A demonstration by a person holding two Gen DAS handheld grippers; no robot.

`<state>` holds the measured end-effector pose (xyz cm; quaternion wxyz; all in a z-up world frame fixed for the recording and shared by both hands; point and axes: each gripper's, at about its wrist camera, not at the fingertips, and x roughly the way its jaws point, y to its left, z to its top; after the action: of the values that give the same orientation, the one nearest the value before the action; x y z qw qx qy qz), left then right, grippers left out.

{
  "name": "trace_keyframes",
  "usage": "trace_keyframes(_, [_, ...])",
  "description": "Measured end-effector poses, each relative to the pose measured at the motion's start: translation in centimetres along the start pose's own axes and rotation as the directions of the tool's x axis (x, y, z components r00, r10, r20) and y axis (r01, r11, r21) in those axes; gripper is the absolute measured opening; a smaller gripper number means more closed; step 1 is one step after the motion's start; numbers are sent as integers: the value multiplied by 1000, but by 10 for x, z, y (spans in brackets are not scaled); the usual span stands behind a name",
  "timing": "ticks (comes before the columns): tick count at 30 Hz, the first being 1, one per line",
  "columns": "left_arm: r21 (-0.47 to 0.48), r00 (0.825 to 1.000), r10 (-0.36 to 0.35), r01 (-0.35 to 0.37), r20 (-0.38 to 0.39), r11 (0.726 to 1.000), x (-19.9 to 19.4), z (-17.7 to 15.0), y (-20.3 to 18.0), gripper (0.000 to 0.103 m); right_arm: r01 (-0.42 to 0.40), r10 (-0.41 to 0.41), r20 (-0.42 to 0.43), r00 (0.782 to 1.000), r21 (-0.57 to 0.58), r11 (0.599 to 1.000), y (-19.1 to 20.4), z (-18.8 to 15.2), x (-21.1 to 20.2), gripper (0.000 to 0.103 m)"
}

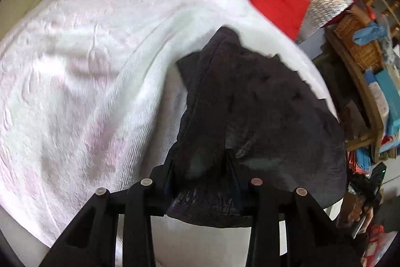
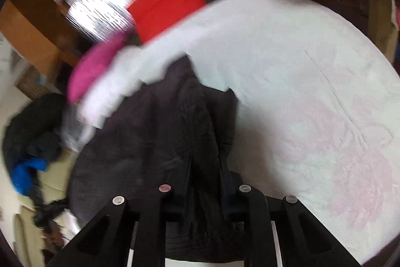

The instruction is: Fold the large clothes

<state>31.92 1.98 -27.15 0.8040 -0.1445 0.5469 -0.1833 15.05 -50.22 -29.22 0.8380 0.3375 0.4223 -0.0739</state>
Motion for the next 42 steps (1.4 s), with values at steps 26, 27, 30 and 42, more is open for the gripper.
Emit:
trace_keyframes(26, [145, 918, 355, -381, 176, 913, -18, -79, -66, 75, 104, -73, 109, 991, -310, 945, 113, -105, -15, 40])
trace_keyframes(27, [129, 921, 357, -377, 156, 917, -14, -80, -62, 76, 125, -101, 91, 991, -317, 940, 112, -105, -8, 40])
trace_keyframes(30, [85, 937, 326, -337, 124, 938, -18, -79, -50, 77, 162, -144, 80, 986, -337, 927, 114, -108, -5, 40])
trace_keyframes(42, [184, 888, 388, -436, 249, 881, -28, -98, -102, 78, 38, -21, 47, 999, -404, 914, 186, -138, 18, 40])
